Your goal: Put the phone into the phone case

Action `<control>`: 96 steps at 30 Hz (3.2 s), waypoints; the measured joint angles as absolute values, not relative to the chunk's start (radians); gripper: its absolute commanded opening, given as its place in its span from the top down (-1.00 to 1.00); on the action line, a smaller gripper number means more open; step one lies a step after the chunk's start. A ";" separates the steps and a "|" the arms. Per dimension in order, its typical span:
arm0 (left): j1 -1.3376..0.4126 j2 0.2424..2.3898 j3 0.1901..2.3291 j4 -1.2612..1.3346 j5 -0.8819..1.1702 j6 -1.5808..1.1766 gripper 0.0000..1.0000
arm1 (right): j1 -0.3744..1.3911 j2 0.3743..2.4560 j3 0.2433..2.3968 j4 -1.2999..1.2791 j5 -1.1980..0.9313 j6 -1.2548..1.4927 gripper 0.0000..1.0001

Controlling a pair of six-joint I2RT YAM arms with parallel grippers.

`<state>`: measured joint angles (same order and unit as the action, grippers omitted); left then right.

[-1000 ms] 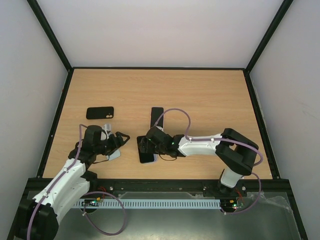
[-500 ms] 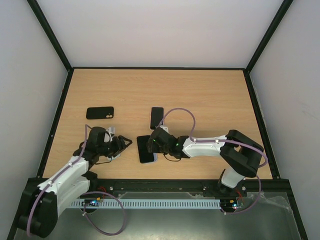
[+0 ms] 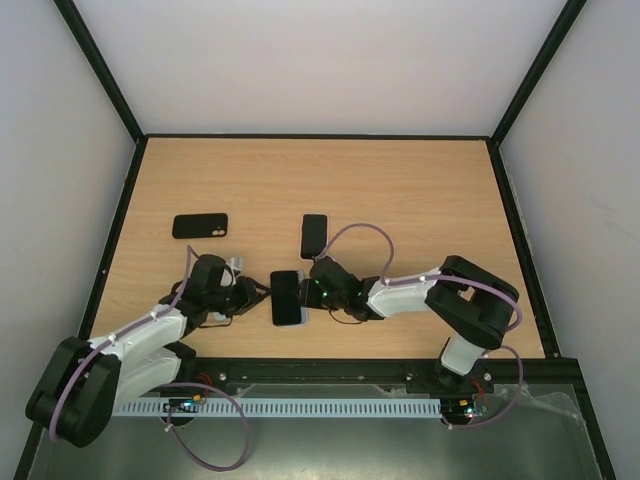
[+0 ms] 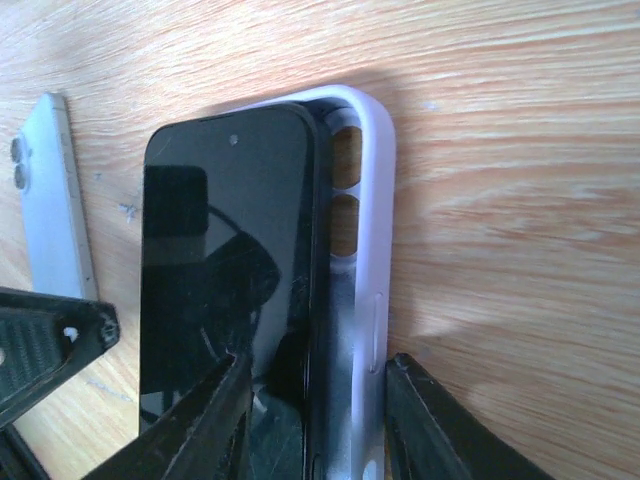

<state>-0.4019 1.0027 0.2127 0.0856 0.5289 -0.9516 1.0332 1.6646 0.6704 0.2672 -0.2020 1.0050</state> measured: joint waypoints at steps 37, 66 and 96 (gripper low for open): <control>-0.592 1.117 0.225 0.195 0.340 -1.010 0.64 | 0.995 1.605 0.464 0.773 -0.350 1.217 0.40; -0.597 1.096 0.225 0.219 0.348 -0.987 0.47 | 1.007 1.538 0.498 0.482 -0.201 1.151 0.04; -0.597 1.093 0.138 0.327 0.351 -0.993 0.69 | 0.987 1.712 0.444 0.878 -0.329 1.345 -0.09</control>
